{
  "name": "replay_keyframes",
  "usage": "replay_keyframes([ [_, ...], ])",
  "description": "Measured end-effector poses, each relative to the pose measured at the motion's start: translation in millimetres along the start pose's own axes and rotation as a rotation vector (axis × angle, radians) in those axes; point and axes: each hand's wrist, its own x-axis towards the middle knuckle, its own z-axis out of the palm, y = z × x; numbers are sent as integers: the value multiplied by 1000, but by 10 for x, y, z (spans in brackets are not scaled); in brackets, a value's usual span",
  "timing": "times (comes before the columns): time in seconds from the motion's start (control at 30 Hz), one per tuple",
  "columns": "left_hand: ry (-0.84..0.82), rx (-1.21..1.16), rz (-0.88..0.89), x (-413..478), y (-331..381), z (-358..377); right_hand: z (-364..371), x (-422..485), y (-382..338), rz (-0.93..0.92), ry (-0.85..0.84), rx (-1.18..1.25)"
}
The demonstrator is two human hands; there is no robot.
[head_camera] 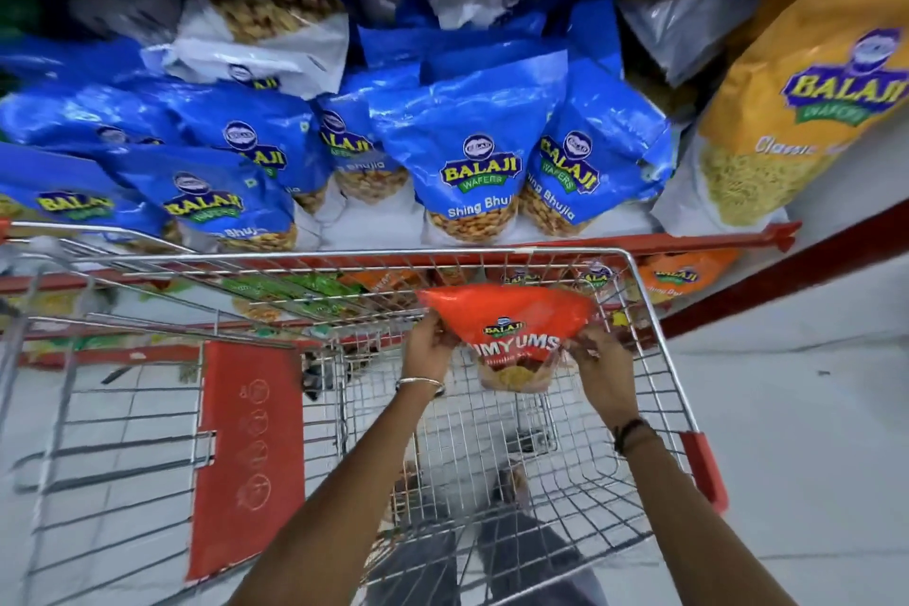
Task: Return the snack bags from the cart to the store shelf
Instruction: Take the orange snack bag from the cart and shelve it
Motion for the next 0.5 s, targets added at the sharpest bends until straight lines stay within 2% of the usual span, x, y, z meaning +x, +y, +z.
replay_keyframes([
  [0.07, 35, -108, 92, -174, 186, -78, -103, -71, -105, -66, 24, 42],
  [0.2, 107, -225, 337, -570, 626, -342, -405, -301, -557, -80, 71, 328],
  [0.33, 133, -296, 442, -909, 1168, -675, -730, -445, -1166, -155, 74, 558],
  [0.43, 96, -391, 443, -1170, 1735, -911, -1072, -510, -1666, -283, 57, 607],
  [0.5, 95, -389, 506, -1326, 2113, -1055, -1319, -542, -2014, -354, 50, 639],
])
